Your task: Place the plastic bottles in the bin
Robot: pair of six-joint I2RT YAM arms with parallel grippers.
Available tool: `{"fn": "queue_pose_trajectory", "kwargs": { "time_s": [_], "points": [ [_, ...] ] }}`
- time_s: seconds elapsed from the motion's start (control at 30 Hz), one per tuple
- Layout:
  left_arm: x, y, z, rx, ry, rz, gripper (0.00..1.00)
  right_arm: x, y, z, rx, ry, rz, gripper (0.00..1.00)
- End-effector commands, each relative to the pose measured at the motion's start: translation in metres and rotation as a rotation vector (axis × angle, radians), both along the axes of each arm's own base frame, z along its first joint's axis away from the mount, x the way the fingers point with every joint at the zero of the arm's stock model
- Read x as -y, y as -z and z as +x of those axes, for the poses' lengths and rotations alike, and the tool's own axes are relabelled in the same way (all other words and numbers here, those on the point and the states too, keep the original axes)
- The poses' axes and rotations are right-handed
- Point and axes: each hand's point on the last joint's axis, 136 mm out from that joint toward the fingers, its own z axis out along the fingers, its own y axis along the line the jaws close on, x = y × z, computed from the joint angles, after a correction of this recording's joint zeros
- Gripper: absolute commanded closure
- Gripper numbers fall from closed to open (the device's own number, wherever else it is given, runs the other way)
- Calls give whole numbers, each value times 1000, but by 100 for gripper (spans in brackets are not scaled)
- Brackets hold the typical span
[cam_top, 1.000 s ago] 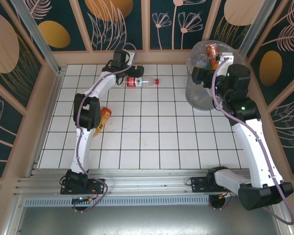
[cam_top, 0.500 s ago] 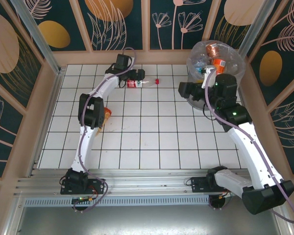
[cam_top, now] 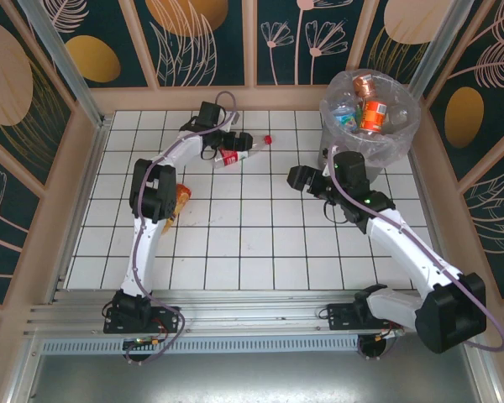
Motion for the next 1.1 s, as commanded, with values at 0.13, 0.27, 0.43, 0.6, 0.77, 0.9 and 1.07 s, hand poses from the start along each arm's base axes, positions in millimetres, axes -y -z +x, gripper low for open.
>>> {"fn": "queue_pose_trajectory", "kwargs": {
  "time_s": [0.13, 0.27, 0.43, 0.6, 0.77, 0.9, 1.07],
  "points": [
    [34, -16, -34, 10, 108, -44, 6, -6, 5, 24, 20, 70, 35, 12],
    [48, -16, -54, -21, 120, -60, 7, -6, 22, 28, -13, 79, 14, 12],
    [65, -18, -83, -71, 125, -107, 12, -5, 39, 32, -60, 99, 1, 12],
    [80, -18, -118, -112, 108, -142, 15, -4, 49, 38, -87, 118, -23, 13],
    [82, -19, -155, -171, 72, -210, 14, -7, 58, 43, -123, 122, -15, 13],
    [60, -23, -177, -154, 23, -185, 14, -9, 66, 52, -135, 120, -46, 13],
    [45, -49, -202, -82, 61, -185, 14, -9, 80, 67, -147, 116, -123, 15]
  ]
}}
